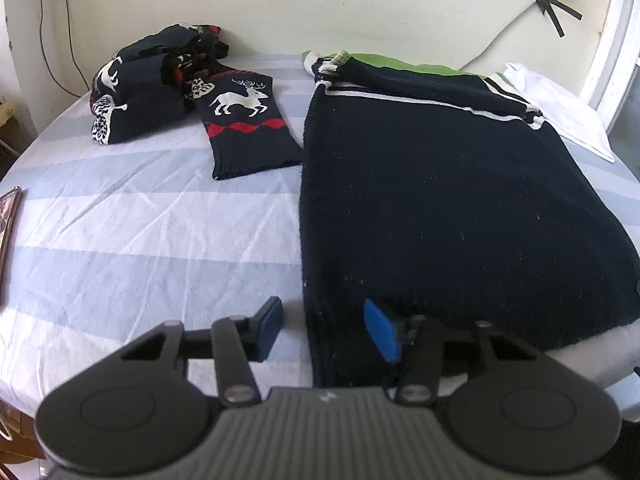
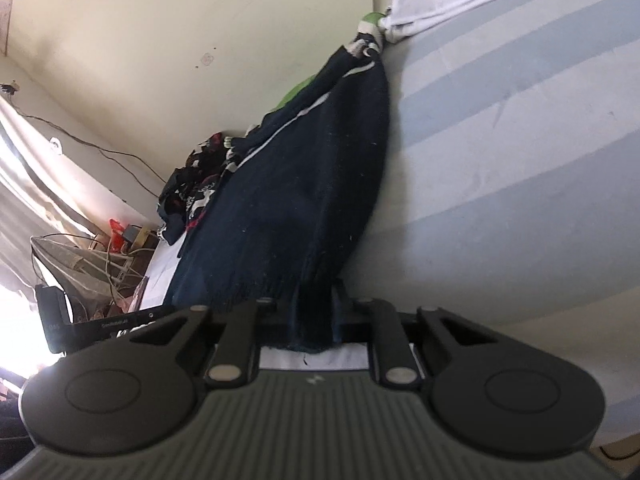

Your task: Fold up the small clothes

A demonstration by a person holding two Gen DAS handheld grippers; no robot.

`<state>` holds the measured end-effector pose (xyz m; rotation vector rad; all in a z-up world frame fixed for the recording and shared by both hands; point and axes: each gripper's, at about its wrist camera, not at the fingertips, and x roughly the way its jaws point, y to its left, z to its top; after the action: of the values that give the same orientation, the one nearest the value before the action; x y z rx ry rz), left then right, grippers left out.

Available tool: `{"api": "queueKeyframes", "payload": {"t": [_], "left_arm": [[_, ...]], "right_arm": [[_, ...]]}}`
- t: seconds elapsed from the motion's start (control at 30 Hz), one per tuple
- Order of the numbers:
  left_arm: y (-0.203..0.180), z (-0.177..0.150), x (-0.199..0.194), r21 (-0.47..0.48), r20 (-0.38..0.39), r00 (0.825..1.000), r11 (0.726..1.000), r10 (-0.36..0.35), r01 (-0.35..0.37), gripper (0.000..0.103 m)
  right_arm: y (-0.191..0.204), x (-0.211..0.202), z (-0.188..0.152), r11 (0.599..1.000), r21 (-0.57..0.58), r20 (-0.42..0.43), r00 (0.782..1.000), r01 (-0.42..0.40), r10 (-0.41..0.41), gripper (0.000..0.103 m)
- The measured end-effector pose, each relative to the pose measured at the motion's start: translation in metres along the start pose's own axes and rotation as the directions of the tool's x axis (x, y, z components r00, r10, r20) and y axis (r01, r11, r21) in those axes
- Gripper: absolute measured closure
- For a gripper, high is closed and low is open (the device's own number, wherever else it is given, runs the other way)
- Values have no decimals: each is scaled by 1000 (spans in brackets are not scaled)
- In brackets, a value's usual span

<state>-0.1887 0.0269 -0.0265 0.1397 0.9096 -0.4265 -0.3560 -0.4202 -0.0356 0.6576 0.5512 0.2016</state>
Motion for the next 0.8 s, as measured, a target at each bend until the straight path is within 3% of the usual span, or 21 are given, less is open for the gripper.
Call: {"api": "queueKeyframes", "payload": {"t": [0.2, 0.3, 0.47, 0.5, 0.53, 0.67, 0.8], "left_arm": [[-3, 1, 1, 5, -9, 1000, 1000, 21, -21, 52], [1, 1, 3, 0, -14, 999, 999, 37, -37, 38], [7, -1, 4, -9, -11, 999, 999, 35, -35, 22], [9, -2, 6, -14, -15, 999, 999, 31, -32, 7], [13, -5, 8, -14, -25, 1000, 1000, 9, -10, 0], [11, -12, 5, 40, -15, 1000, 999, 7, -6, 0], [18, -8, 1, 28, -70, 997, 999, -43, 45, 0]], "right_arm": [[-3, 0, 4, 998, -59, -7, 1000, 11, -12, 81], [-12, -1, 3, 999, -41, 5, 1000, -13, 13, 81], [-26, -3, 3, 997, 34, 19, 998, -67, 66, 79], [-28, -3, 4, 996, 43, 16, 997, -72, 71, 80], [-27, -3, 4, 997, 44, 12, 997, -70, 70, 79], [-27, -4, 6, 996, 47, 4, 997, -77, 77, 80], [-27, -4, 7, 996, 55, -7, 997, -76, 77, 80]]}}
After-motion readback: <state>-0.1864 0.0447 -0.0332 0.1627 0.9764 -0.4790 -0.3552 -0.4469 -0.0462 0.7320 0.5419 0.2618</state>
